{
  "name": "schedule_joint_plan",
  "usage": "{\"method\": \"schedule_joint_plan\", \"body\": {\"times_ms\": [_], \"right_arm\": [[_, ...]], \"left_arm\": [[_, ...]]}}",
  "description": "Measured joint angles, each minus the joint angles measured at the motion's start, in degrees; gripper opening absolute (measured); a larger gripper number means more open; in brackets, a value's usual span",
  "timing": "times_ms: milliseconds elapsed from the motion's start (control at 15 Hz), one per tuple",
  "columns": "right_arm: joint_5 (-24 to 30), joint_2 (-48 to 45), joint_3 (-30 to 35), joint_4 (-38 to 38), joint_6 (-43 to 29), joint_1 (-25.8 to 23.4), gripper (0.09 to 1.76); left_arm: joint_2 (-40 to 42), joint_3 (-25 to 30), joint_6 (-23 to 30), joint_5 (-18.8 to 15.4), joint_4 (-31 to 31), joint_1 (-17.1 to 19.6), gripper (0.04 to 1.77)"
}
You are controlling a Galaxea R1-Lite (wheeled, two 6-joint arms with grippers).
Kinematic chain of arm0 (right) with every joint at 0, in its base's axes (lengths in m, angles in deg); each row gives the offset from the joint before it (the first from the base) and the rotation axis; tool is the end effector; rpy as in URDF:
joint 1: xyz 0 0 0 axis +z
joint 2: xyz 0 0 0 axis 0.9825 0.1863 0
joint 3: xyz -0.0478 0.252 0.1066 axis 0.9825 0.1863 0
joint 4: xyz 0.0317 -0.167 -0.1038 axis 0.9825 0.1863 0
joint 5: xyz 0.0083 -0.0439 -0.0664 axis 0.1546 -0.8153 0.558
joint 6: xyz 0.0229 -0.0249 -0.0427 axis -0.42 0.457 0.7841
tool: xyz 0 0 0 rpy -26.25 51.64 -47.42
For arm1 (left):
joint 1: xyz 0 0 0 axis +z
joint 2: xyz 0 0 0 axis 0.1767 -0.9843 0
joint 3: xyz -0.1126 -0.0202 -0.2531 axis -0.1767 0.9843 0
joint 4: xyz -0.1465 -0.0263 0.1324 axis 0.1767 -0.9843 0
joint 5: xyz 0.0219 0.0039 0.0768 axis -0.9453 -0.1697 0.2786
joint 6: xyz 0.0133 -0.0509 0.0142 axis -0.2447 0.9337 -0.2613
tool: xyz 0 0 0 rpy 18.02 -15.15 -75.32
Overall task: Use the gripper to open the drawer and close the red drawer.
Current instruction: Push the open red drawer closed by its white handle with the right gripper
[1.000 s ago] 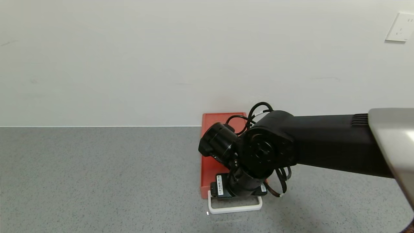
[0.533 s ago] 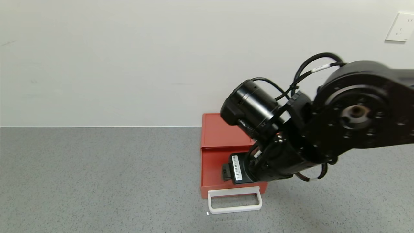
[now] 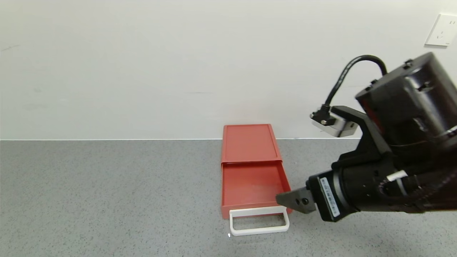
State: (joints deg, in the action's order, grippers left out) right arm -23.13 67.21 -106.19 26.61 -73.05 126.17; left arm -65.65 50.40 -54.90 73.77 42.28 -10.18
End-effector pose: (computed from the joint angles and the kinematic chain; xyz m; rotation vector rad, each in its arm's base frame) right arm 0.2033 0.2117 0.2112 -0.0025 0.8173 0.5692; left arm 0.0410 -0.0005 0.0756 -0.0053 -0.0009 -0.0078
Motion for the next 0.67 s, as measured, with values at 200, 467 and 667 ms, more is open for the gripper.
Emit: {"method": "schedule_joint_plan", "body": {"times_ms": [200,467,667], "right_arm": [[3.85,-8.16,9.87,-6.70,3.08,-2.07,1.71],[5.85,-16.94,20.92,-12.13,3.52,-2.49,1.71],[5.96,-21.58,26.03,-13.73,3.54,-2.21,1.71]], "left_arm": [[0.00,0.00,0.11,-0.02,0.00,0.00,1.75],[0.00,0.00,0.11,-0.07,0.02,0.00,1.75],[0.00,0.00,0.11,-0.02,-0.02,0.00,1.75]]}}
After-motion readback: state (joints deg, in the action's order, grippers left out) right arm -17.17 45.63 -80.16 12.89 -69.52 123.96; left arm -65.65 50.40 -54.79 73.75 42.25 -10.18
